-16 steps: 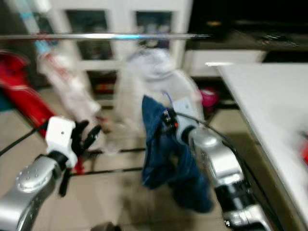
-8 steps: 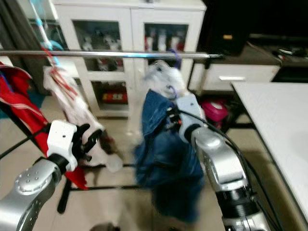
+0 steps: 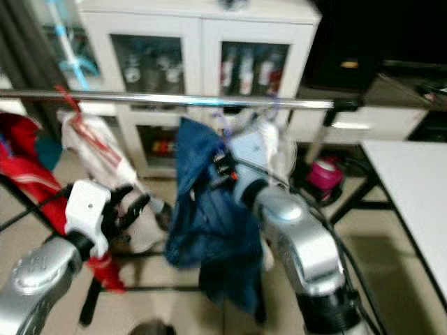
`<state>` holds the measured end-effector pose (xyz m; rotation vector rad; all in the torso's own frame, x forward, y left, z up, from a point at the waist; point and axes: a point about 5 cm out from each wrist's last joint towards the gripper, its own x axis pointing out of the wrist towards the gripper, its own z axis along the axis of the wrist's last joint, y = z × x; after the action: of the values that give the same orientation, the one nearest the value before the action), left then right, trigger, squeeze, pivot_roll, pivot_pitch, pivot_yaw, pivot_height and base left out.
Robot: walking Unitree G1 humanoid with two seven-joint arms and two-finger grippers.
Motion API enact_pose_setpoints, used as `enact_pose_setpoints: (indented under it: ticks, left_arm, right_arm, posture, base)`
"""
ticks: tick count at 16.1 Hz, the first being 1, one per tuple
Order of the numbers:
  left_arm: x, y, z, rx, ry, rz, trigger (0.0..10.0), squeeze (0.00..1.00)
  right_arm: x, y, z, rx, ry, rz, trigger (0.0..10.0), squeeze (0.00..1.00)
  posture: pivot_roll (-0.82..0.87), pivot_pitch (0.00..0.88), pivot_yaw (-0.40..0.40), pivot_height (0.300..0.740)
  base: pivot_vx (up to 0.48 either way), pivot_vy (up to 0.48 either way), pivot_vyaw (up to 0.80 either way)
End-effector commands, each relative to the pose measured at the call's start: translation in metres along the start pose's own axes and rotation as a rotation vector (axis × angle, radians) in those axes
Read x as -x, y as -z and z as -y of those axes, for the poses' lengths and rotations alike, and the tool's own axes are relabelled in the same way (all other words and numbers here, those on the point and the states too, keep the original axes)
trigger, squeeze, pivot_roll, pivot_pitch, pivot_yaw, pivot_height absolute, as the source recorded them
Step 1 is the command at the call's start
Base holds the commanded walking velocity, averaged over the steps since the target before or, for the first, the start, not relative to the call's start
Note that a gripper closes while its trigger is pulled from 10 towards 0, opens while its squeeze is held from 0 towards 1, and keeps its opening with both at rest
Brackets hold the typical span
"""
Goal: Hang hanger
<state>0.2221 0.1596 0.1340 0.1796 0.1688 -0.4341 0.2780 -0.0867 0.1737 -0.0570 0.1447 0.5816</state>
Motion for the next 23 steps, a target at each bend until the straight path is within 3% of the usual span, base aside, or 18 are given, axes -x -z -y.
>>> enact_pose_setpoints:
  ticks: [1, 4, 6, 10, 12, 14, 18, 19, 20, 23]
  left_arm:
    - [0.002, -0.005, 0.005, -0.006, 0.039, 0.031, 10.0, 0.0]
    - [0.008, -0.006, 0.003, -0.015, 0.064, 0.022, 10.0, 0.0]
    - [0.015, -0.021, 0.001, 0.025, 0.171, 0.114, 10.0, 0.0]
    - [0.025, -0.028, -0.009, -0.004, 0.21, 0.108, 10.0, 0.0]
    - [0.026, -0.029, -0.01, -0.002, 0.208, 0.112, 10.0, 0.0]
    - [0.028, -0.029, -0.01, -0.001, 0.212, 0.109, 10.0, 0.0]
    - [0.028, -0.032, -0.007, 0.009, 0.248, 0.12, 10.0, 0.0]
    - [0.029, -0.033, -0.006, 0.011, 0.247, 0.123, 10.0, 0.0]
    - [0.031, -0.033, -0.007, 0.015, 0.241, 0.122, 10.0, 0.0]
    - [0.03, -0.032, -0.006, 0.02, 0.24, 0.122, 10.0, 0.0]
  right_arm:
    - [0.005, -0.008, 0.001, 0.022, 0.009, 0.021, 10.0, 0.0]
    - [0.005, -0.016, -0.003, 0.023, 0.042, 0.033, 10.0, 0.0]
    - [-0.015, -0.035, -0.009, 0.044, 0.052, 0.061, 10.0, 0.0]
    - [-0.062, -0.045, -0.007, 0.032, 0.043, -0.045, 10.0, 0.0]
    - [-0.08, -0.054, -0.003, 0.023, 0.061, -0.047, 10.0, 0.0]
    - [-0.092, -0.063, -0.001, -0.003, 0.067, -0.035, 10.0, 0.0]
    - [-0.11, -0.056, -0.005, 0.002, 0.044, -0.122, 10.0, 0.0]
    - [-0.112, -0.056, -0.009, -0.02, 0.013, -0.13, 10.0, 0.94]
    - [-0.109, -0.059, -0.013, -0.043, -0.031, -0.095, 10.0, 1.0]
    - [-0.079, -0.072, -0.017, -0.108, -0.237, 0.045, 10.0, 1.0]
  posture:
    - [-0.02, 0.071, -0.008, 0.74]
    - [-0.02, 0.095, 0.004, 0.74]
    - [-0.03, 0.109, 0.018, 0.74]
    - [-0.02, 0.12, 0.01, 0.74]
    - [-0.01, 0.123, 0.005, 0.74]
    - [-0.01, 0.126, 0.001, 0.74]
    - [0.0, 0.13, 0.002, 0.74]
    - [0.0, 0.131, -0.004, 0.74]
    - [0.0, 0.131, -0.005, 0.74]
    - [-0.01, 0.121, 0.009, 0.74]
  base:
    - [0.0, 0.0, 0.0]
    - [0.0, 0.0, 0.0]
    - [0.0, 0.0, 0.0]
    - [0.0, 0.0, 0.0]
    - [0.0, 0.0, 0.0]
    - [0.0, 0.0, 0.0]
    - [0.0, 0.0, 0.0]
    - [0.0, 0.0, 0.0]
    - [0.0, 0.0, 0.0]
    - [0.0, 0.0, 0.0]
